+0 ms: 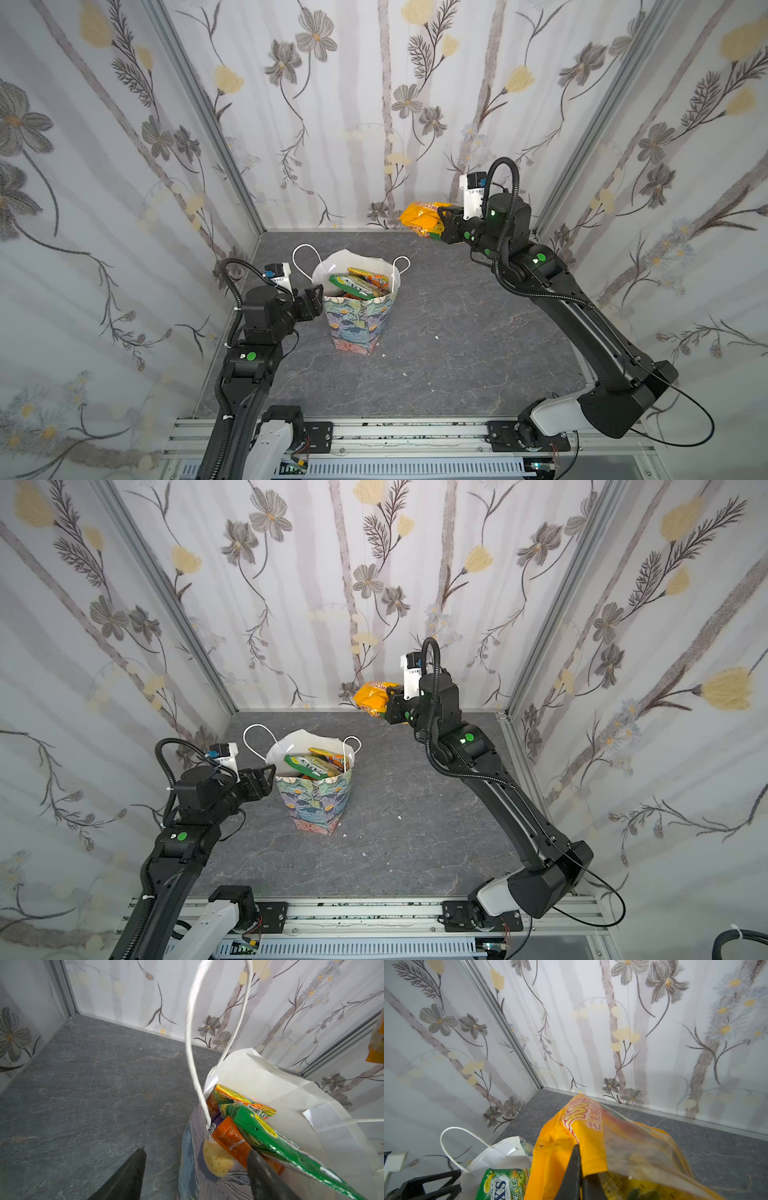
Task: Place the snacks into the paper bag
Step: 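Lift the yellow packet up with the right gripper, then carry the yellow packet over the bag opening with the right gripper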
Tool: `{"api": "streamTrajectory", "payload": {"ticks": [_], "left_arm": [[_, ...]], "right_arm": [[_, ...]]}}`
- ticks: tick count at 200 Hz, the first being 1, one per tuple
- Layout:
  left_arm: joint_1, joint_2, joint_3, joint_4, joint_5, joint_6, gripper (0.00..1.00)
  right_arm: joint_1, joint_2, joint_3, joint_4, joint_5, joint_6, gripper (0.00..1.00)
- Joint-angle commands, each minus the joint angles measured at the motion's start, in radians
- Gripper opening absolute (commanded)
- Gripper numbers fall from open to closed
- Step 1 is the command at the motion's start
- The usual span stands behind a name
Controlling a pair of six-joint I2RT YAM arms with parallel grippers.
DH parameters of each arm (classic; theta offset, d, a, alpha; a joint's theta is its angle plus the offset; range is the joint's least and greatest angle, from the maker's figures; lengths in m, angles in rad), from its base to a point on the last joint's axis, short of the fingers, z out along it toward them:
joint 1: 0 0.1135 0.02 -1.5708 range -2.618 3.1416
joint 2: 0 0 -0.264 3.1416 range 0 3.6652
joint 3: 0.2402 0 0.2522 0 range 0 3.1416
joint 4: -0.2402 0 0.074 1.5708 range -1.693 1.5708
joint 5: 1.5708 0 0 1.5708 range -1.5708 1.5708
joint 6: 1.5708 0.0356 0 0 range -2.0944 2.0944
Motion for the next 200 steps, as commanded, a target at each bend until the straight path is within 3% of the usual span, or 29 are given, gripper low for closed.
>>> {"api": "streamTrajectory", "payload": {"ticks": [1,64,114,141,200], "left_arm": [[0.001,0.002,-0.003,0.035,0.011,0.007,0.76],[0.002,-0.001,-0.004,0.035,0.006,0.009,0.76],[0.001,-0.001,-0.002,0.035,0.005,0.011,0.76],[0.001,-0.002,-0.001,0.032,0.003,0.011,0.76],[0.001,-0.007,-0.001,0.035,0.000,0.011,0.76]], "right_arm": [[0.013,0.011,0.053,0.096,0.029,-0.028,0.00],[0.113,0.096,0.244,0.114,-0.040,-0.044,0.00],[0.272,0.125,0.278,0.115,-0.060,-0.094,0.00],[0.346,0.139,0.278,0.123,-0.019,-0.121,0.00],[0.446,0.227,0.263,0.176,0.046,-0.047,0.00]]}}
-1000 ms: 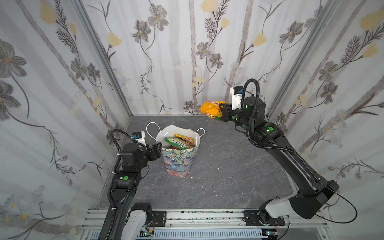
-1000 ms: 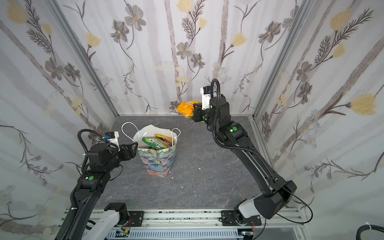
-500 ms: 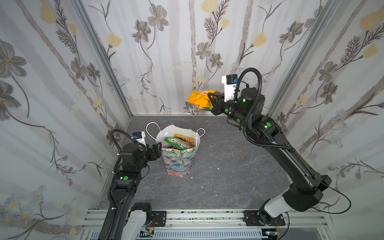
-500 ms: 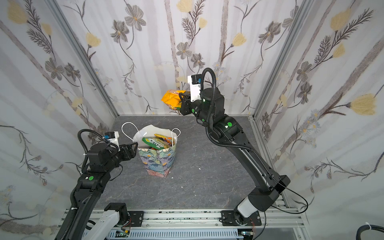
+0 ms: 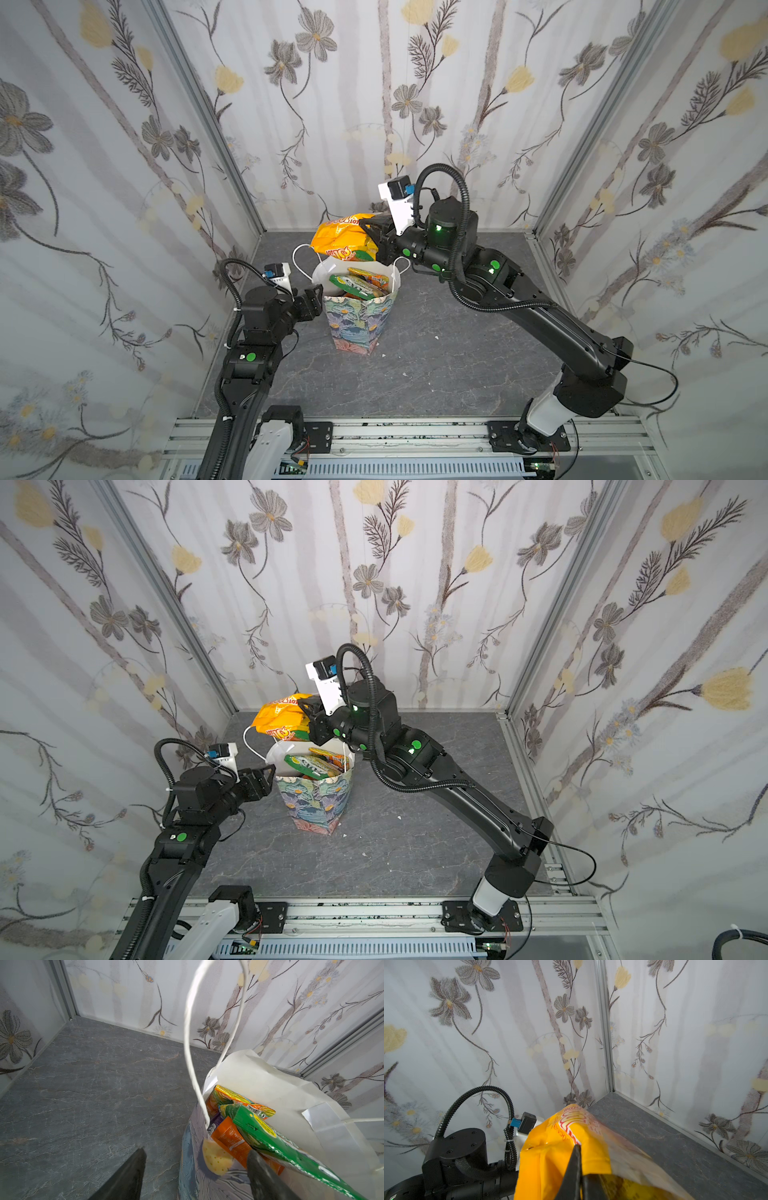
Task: Place the snacks into the paper bag
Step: 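Carry the yellow packet over the bag opening with the right gripper, then lower the yellow packet into the bag and open the right gripper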
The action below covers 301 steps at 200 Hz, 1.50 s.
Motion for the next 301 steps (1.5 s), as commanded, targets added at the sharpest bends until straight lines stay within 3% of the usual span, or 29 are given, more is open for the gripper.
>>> {"api": "streamTrajectory", "payload": {"ticks": [1,78,150,301], "left_arm": [[0.001,-0.001,-0.002,0.033,0.001,0.008,0.76],[0.001,-0.005,-0.002,0.034,0.000,0.009,0.76],[0.002,-0.007,-0.003,0.034,0.000,0.007,0.76],[0.001,-0.021,-0.005,0.030,-0.014,0.009,0.76]], "right_arm": [[0.035,0.013,-0.001,0.149,0.061,0.030,0.00],[0.069,-0.008,-0.187,0.328,0.152,0.187,0.00],[0.087,-0.010,-0.291,0.412,0.276,0.222,0.00],[0.055,0.059,-0.295,0.401,0.219,0.250,0.00]]}}
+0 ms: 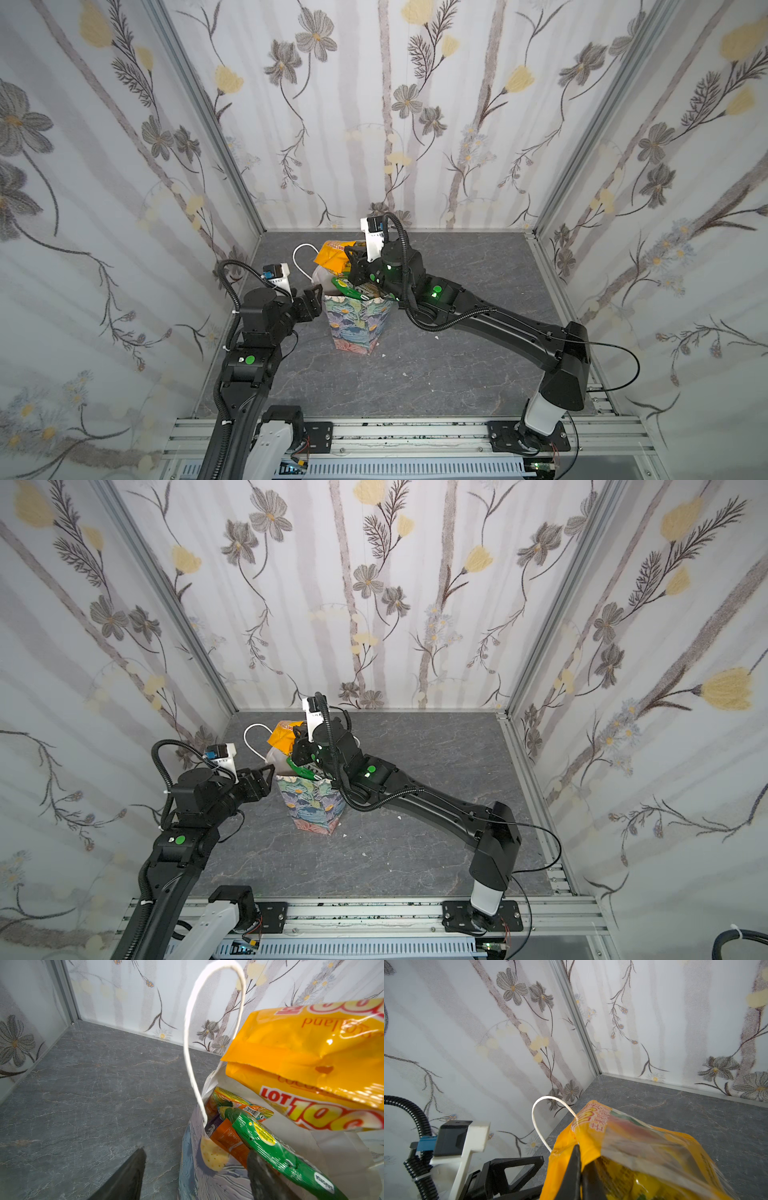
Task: Place the snacks into the paper bag
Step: 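Lower the yellow packet into the bag and open the right gripper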
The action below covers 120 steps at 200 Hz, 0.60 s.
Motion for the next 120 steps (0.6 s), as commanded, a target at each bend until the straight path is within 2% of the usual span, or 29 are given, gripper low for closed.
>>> {"api": "streamTrajectory", "payload": {"ticks": [1,47,120], "left_arm": [[0.001,0.000,-0.002,0.030,-0.006,0.009,0.76],[0.001,0.000,-0.003,0.029,-0.007,0.009,0.76],[0.001,0.001,-0.001,0.026,-0.014,0.009,0.76]], "right_arm": [[0.002,-0.023,-0.010,0.083,-0.018,0.015,0.00],[0.014,-0.072,-0.066,0.078,-0.054,0.049,0.00],[0.040,-0.112,-0.081,0.054,-0.017,0.032,0.00]]}}
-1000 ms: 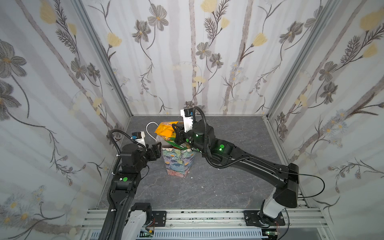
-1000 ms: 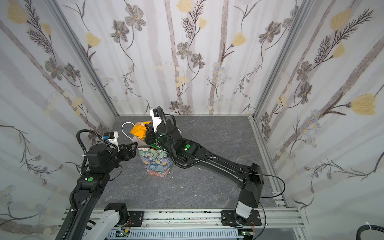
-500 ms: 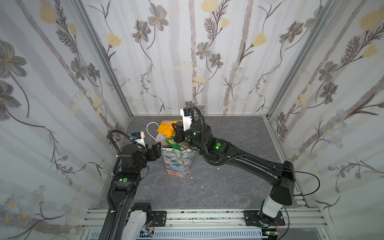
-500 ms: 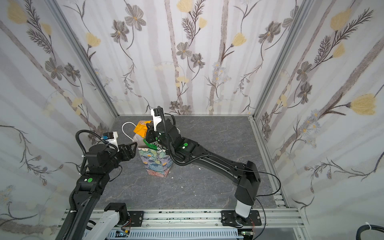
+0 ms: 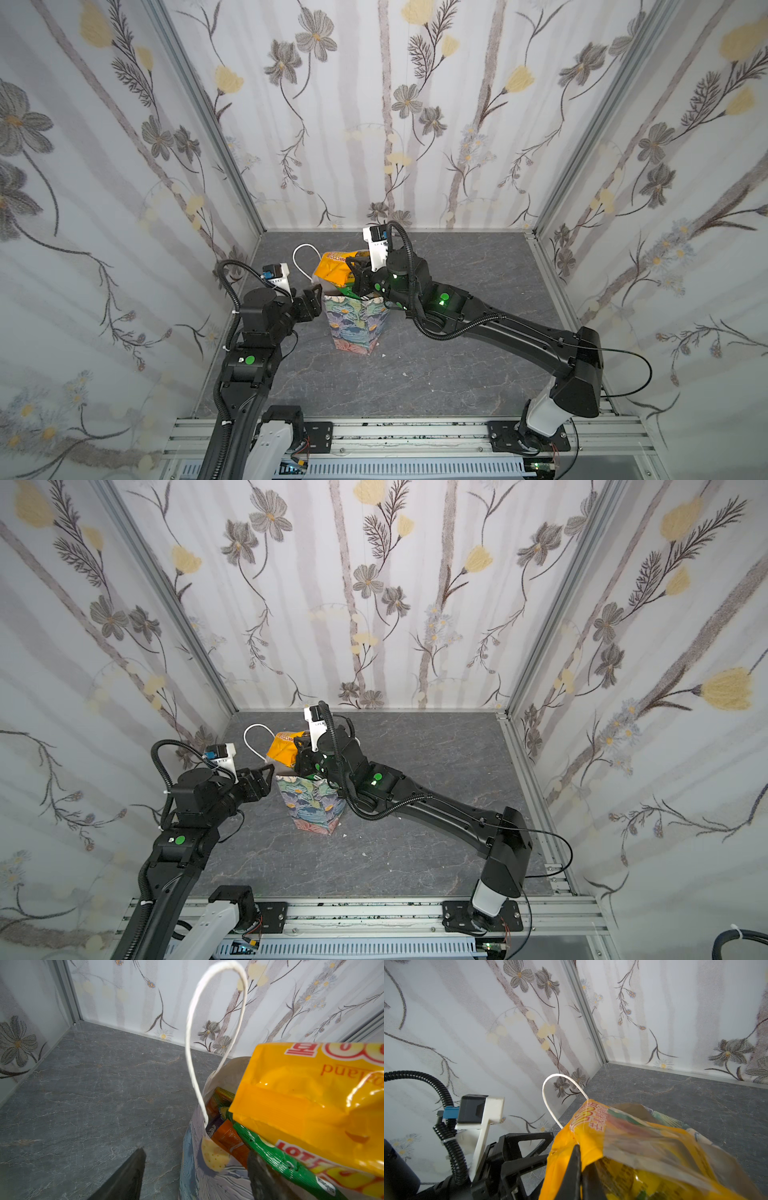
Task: Place the snacks into the paper bag
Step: 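Lower the yellow packet into the bag and open the right gripper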
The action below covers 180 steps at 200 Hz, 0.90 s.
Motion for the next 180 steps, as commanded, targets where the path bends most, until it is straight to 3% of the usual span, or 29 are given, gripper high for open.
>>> {"api": "streamTrajectory", "payload": {"ticks": [1,143,159,180], "left_arm": [[0.001,0.001,0.000,0.025,-0.012,0.009,0.76],[0.001,-0.005,-0.003,0.025,-0.017,0.012,0.76],[0.000,-0.004,0.000,0.025,-0.017,0.011,0.76],[0.000,-0.007,-0.001,0.027,-0.016,0.010,0.76]], "right_arm": [[0.017,-0.033,0.012,0.080,0.017,-0.006,0.00],[-0.034,0.047,0.032,0.068,0.034,-0.022,0.00],[-0.033,0.051,0.047,0.047,0.021,-0.049,0.15],[-0.032,0.050,0.069,0.018,-0.009,-0.069,0.25]]}}
